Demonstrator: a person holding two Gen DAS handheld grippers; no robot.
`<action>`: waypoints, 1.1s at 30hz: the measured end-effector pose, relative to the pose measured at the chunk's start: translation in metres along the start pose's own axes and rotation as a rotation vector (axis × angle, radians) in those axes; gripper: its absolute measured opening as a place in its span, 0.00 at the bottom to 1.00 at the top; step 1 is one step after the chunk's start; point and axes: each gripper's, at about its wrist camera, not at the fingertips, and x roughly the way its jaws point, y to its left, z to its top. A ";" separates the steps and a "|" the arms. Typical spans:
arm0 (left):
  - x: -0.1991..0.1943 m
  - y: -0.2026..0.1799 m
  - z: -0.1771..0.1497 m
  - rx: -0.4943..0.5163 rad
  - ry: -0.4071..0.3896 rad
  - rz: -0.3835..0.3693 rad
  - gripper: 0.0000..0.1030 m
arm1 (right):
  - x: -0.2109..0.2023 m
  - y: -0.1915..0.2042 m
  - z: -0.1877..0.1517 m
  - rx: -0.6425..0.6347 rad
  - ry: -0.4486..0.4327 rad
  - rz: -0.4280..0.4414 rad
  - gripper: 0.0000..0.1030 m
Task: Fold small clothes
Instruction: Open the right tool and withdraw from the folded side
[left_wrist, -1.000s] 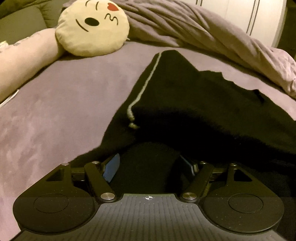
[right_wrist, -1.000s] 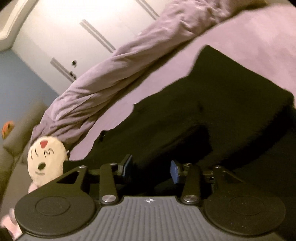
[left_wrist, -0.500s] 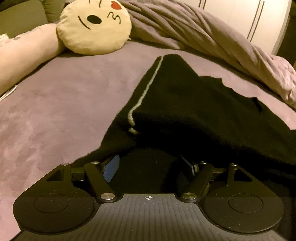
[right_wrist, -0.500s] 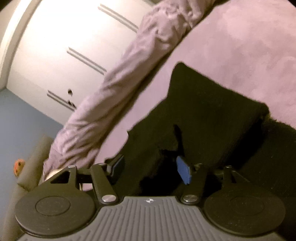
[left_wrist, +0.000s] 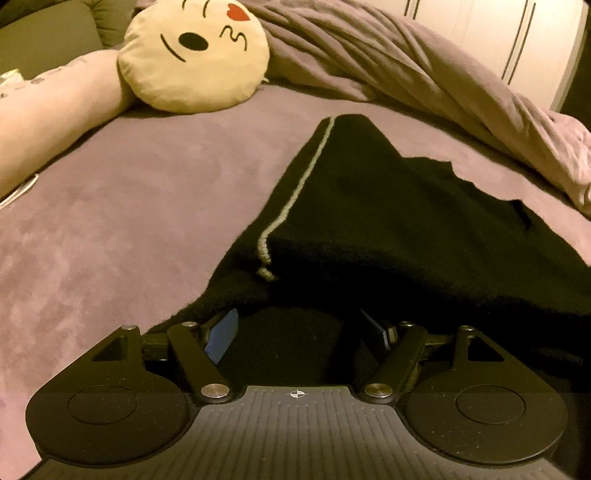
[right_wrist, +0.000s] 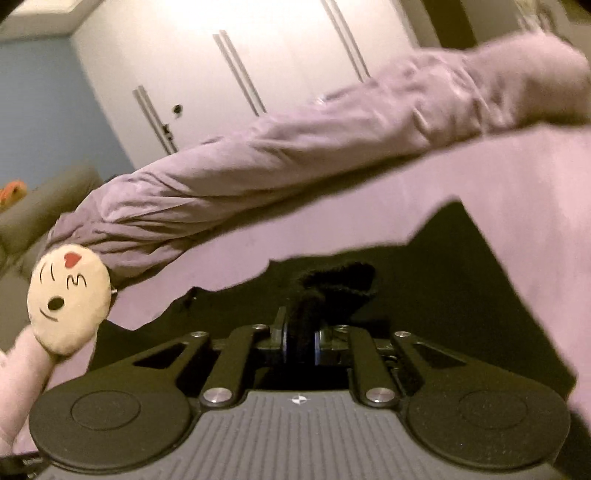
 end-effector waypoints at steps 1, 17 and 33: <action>0.000 -0.001 0.000 0.002 0.001 0.001 0.75 | 0.000 0.001 0.003 -0.023 -0.008 -0.011 0.11; -0.005 0.000 -0.005 0.044 0.013 -0.005 0.75 | 0.012 -0.024 -0.003 -0.107 0.008 -0.188 0.21; -0.078 0.066 -0.080 0.070 0.038 -0.075 0.92 | -0.164 -0.088 -0.108 0.086 0.205 -0.156 0.45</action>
